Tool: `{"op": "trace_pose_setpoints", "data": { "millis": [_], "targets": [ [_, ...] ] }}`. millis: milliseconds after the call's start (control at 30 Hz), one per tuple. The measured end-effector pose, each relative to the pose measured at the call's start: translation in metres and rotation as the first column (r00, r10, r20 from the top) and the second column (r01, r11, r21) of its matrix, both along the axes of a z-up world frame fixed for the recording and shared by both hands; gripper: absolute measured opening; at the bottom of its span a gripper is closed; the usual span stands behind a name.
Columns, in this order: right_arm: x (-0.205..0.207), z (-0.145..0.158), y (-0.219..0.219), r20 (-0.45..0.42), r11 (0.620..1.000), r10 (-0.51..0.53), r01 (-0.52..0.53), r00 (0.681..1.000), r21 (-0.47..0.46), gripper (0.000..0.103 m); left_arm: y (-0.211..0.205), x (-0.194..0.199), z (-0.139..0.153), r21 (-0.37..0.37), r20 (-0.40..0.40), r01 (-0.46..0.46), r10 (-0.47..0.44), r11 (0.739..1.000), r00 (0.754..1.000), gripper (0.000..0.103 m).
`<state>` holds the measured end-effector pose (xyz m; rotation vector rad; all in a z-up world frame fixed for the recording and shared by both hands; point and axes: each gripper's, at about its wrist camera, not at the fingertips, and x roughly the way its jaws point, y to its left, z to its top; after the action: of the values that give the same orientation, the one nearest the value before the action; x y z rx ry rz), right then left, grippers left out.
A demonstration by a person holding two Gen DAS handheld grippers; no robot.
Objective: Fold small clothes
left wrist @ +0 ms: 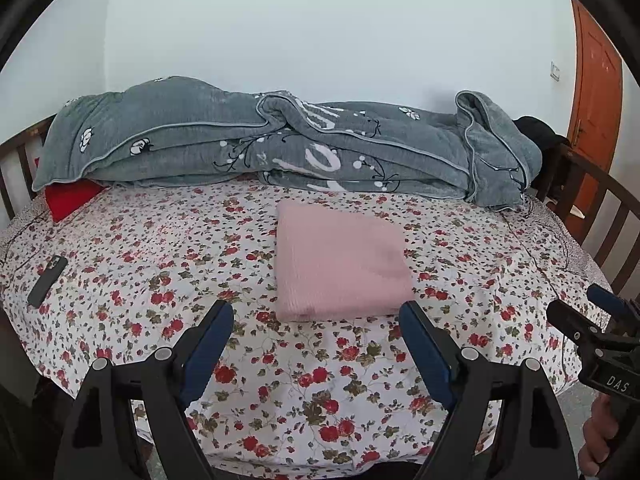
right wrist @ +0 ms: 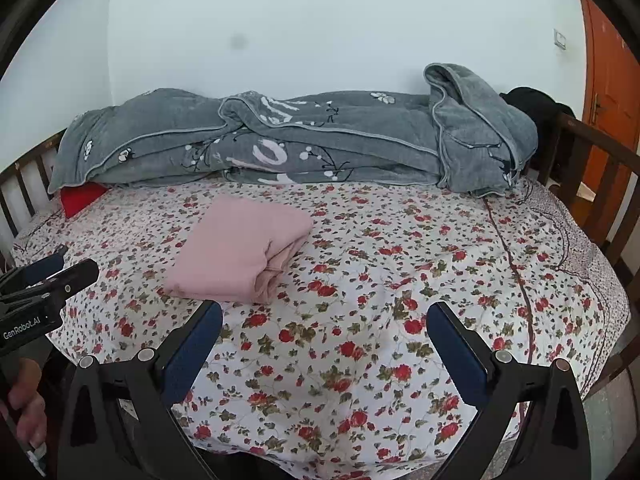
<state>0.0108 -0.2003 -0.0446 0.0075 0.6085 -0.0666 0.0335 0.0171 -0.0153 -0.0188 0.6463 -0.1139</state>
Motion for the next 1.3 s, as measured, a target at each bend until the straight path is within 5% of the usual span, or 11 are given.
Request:
{"op": "trace_pose_setpoints", "data": {
  "millis": [1300],
  "targets": [
    [-0.014, 0.012, -0.005, 0.024, 1.000, -0.002, 0.002, 1.000, 0.011, 0.100, -0.011, -0.010, 0.004, 0.005, 0.026, 0.016, -0.016, 1.000, 1.000, 0.084]
  ]
}}
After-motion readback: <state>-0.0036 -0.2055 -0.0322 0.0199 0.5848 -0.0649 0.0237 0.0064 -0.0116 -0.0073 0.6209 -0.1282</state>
